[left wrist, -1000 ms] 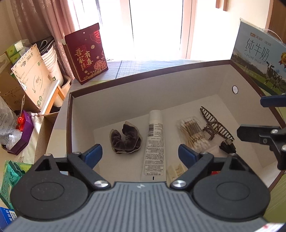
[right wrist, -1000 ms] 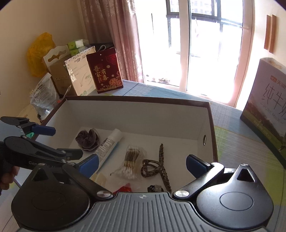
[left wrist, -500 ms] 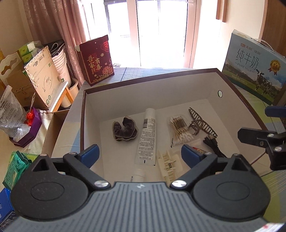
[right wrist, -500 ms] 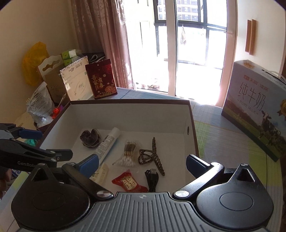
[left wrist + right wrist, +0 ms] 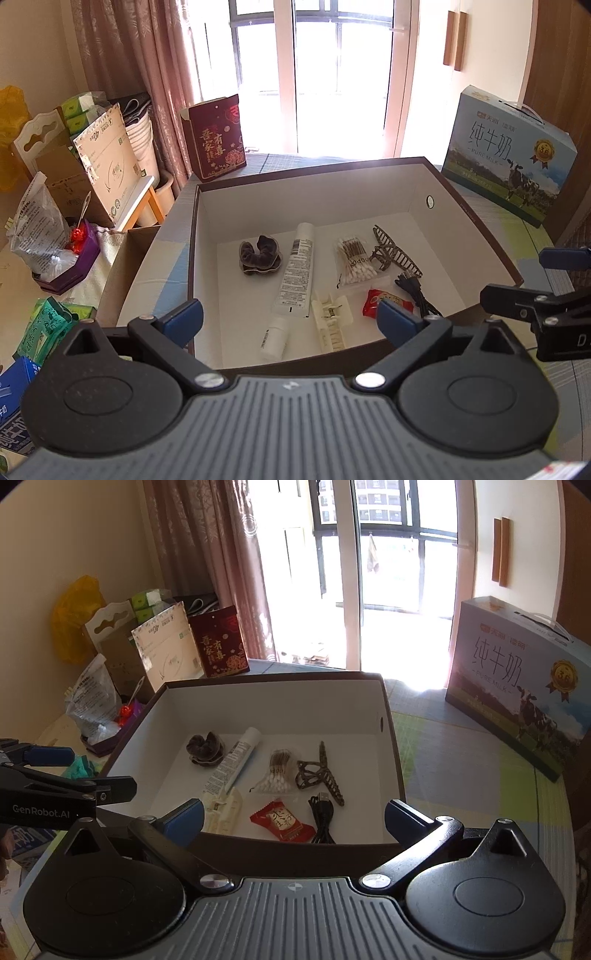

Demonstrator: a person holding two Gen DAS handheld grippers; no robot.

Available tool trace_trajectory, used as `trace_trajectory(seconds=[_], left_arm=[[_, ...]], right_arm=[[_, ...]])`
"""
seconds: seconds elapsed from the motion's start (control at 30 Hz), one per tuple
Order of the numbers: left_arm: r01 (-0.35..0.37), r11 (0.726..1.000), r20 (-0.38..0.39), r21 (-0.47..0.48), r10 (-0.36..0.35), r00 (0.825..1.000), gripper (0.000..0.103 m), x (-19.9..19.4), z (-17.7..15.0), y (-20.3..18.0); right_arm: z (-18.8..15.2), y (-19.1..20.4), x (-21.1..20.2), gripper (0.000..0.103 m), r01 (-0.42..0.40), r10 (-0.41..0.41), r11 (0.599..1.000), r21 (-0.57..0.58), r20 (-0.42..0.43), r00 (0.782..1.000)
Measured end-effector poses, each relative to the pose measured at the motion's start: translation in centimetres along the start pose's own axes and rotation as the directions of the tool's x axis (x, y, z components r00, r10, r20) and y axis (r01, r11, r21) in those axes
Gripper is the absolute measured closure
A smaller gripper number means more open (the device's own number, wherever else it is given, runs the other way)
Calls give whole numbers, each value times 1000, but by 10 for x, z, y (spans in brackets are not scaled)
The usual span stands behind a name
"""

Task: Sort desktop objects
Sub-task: 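Withdraw both tools from the box back over the table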

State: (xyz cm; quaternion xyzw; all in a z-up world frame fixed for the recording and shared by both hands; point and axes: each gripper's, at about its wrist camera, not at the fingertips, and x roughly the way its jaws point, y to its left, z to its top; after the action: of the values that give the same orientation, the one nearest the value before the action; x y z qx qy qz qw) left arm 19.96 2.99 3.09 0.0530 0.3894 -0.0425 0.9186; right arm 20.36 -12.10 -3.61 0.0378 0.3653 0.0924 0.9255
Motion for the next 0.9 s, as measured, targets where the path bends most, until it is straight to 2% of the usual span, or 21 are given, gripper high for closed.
trace_trajectory(seconds=[0.57, 0.9], left_arm=[[1, 1000, -17, -26, -2, 1000, 4, -45, -41, -20], [2, 1000, -29, -30, -3, 1000, 4, -62, -63, -31]], right_arm=[[-27, 6, -50, 2, -19, 18, 1000, 26, 42, 999], [-47, 11, -64, 2, -11, 11, 1000, 3, 29, 1000]])
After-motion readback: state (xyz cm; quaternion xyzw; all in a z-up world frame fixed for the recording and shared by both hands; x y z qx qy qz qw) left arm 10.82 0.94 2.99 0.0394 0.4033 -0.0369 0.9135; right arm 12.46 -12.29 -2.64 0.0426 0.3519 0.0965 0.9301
